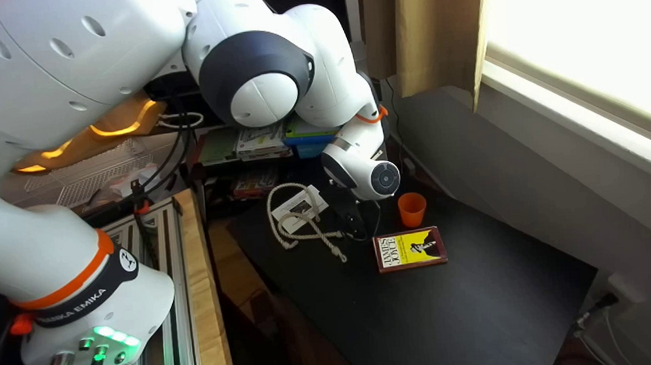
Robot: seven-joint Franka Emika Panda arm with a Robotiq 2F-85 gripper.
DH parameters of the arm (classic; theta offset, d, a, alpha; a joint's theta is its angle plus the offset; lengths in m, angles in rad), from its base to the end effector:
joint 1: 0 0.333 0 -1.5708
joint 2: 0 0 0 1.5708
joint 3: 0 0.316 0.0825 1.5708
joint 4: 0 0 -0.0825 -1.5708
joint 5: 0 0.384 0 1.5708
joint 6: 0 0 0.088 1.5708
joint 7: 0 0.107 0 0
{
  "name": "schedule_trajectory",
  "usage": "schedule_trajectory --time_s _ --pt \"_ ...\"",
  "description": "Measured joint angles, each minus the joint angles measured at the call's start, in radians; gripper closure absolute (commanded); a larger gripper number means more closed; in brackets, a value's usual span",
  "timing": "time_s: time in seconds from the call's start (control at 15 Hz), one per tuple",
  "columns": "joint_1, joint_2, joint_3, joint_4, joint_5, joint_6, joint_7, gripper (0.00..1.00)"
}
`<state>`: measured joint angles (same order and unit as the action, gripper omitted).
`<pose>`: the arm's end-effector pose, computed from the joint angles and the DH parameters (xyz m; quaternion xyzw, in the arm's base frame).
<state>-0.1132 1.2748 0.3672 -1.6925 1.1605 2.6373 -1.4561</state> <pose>0.5174 0.1398 -0.1191 -0.9056 -0.1571 -0.0570 0.3898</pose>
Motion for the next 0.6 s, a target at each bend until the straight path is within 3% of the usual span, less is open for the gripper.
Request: schedule_trajectory --time_s 0.27,0.6 --pt "-0.097 -0.002 0.075 -0.04 0.087 0.023 -0.169 0.96" --pt "-0.175 -0.002 0.107 -0.095 0.132 0.023 -0.221 0.96"
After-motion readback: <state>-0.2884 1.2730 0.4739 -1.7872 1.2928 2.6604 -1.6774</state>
